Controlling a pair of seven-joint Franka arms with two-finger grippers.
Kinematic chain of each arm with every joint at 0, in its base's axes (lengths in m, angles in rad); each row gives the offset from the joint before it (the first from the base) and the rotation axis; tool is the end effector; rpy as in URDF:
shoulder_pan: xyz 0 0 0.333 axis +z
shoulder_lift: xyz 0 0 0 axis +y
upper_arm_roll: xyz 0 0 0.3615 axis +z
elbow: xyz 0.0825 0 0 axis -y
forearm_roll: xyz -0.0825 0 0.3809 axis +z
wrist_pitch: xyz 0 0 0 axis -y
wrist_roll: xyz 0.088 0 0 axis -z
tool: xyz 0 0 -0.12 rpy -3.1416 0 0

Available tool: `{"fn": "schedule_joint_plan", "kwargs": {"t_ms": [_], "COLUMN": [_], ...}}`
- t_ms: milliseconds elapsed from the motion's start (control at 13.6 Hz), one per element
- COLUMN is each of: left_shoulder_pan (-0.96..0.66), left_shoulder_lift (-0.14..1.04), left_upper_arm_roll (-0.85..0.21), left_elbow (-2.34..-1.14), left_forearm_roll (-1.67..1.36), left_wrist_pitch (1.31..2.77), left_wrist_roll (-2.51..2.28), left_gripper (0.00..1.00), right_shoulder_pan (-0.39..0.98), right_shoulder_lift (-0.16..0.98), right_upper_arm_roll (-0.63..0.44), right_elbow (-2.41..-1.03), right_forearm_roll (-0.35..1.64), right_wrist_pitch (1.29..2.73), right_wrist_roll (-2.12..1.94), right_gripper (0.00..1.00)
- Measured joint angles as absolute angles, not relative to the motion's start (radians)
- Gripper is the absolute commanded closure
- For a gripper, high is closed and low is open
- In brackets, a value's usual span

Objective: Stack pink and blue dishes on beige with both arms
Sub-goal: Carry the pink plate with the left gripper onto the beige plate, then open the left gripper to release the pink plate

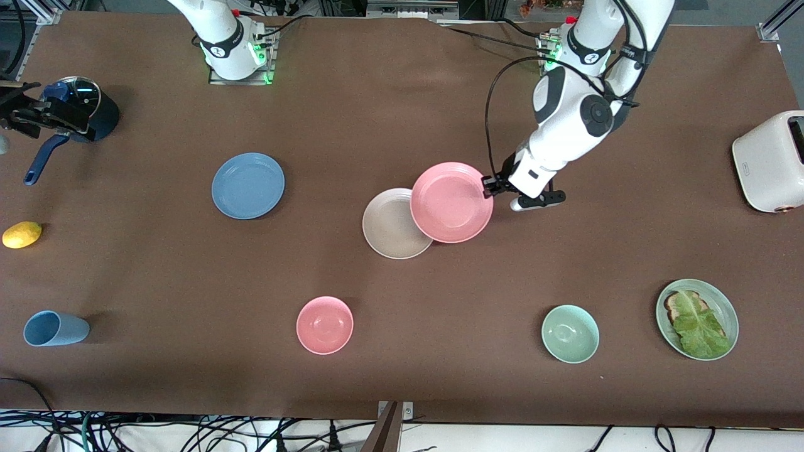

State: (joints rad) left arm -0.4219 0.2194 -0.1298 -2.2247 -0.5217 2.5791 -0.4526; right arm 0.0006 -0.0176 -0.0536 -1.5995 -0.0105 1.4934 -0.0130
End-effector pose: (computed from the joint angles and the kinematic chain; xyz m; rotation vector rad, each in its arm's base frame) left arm 0.4884 -0.2928 0.3218 2.7492 0.4611 -0.0685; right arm 0.5341 -0.0300 0.6468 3.1312 -0.0631 -0.1391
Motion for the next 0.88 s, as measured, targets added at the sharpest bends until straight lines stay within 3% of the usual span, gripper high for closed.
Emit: {"fn": "schedule_joint_plan", "kwargs": {"t_ms": [442, 884], "left_shoulder_pan": [-0.605, -0.705], "left_shoulder_lift": [0.386, 0.455], "left_upper_arm_roll": [-0.109, -0.023], "left_elbow": [-2.142, -2.085], "left_forearm_roll": [-0.522, -0.522], "left_wrist_pitch": [2.740, 2.749], "left_wrist_roll": [-0.659, -0.705], "left_gripper": [1.00, 1.00], "right_shoulder_pan": [0.001, 0.001], "right_shoulder_lift": [-0.018, -0.018], "right_upper_arm_roll": [-0.054, -0.054], "right_elbow": [-1.600, -1.600], "right_forearm_roll": [-0.010, -0.010], "right_wrist_pitch": [1.493, 1.493], "right_wrist_roll": [-0.013, -0.013], "right_gripper": [0.00, 0.00]}}
